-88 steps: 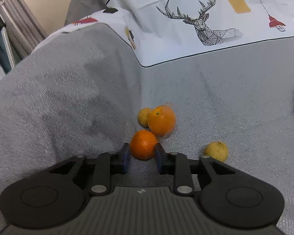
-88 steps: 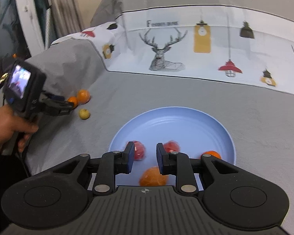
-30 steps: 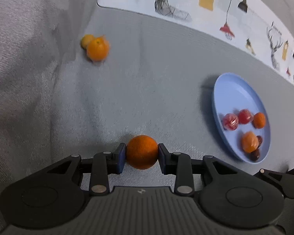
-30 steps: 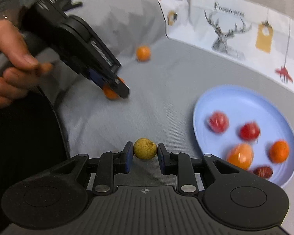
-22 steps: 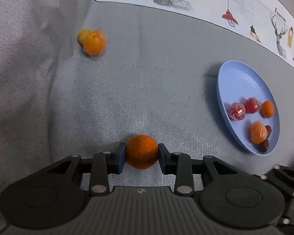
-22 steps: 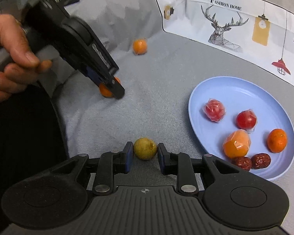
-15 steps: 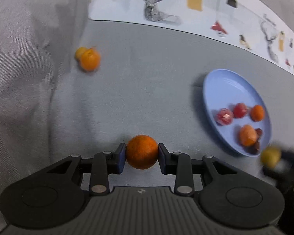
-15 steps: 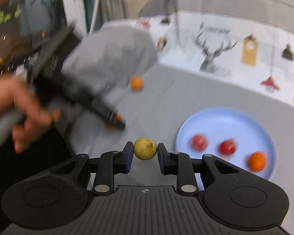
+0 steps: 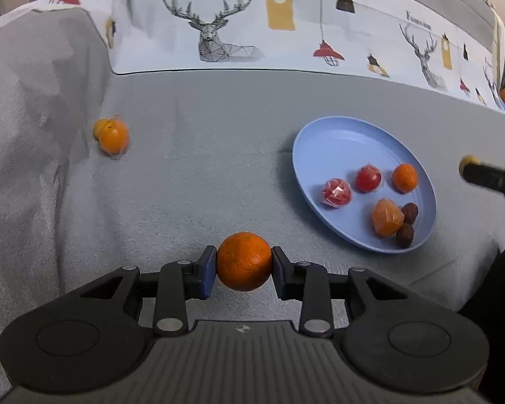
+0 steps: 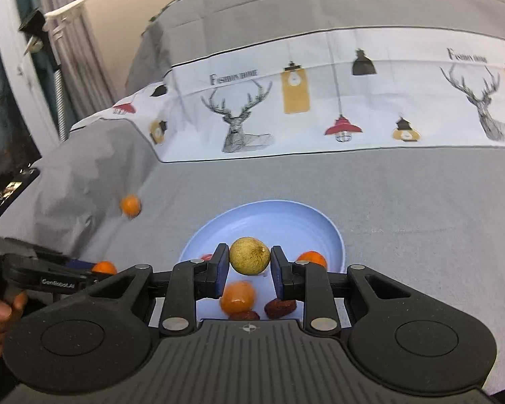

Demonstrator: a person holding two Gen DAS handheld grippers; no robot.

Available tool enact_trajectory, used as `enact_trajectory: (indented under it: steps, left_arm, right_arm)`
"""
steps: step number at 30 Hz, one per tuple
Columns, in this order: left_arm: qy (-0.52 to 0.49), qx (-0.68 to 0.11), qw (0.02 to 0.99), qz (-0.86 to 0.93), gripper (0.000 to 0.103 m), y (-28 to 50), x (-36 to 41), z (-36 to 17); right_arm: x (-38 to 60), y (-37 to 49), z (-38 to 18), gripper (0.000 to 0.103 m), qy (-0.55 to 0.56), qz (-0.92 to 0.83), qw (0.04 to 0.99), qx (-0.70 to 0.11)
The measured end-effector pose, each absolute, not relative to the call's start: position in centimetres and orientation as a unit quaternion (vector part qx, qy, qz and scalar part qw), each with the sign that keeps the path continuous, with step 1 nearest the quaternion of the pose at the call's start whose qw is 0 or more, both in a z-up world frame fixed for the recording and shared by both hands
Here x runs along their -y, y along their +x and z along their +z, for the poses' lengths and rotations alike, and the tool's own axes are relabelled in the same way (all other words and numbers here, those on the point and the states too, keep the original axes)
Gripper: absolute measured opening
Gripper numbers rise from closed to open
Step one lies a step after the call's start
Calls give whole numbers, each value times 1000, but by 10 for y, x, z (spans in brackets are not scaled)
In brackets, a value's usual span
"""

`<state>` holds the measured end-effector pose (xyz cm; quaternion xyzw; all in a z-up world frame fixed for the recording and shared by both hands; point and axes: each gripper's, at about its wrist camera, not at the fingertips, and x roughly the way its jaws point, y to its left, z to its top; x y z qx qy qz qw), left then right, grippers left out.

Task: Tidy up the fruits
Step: 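Carry the mandarin with the left gripper while the right holds the yellow fruit over the plate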

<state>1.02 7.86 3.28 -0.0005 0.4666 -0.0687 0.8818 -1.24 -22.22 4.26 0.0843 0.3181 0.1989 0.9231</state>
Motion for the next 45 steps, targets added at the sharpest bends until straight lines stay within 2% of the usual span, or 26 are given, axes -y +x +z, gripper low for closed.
enact_trajectory:
  steps: [7,45]
  left_arm:
    - [-35,-461,884,-69,38,9,-93,37]
    - [-37,-457,886,-71,38,7,-93,39]
  right_arm:
    - [219,-15,42,28,67,172,935,-303]
    - [230,-4,38,28,85,142,939,-301]
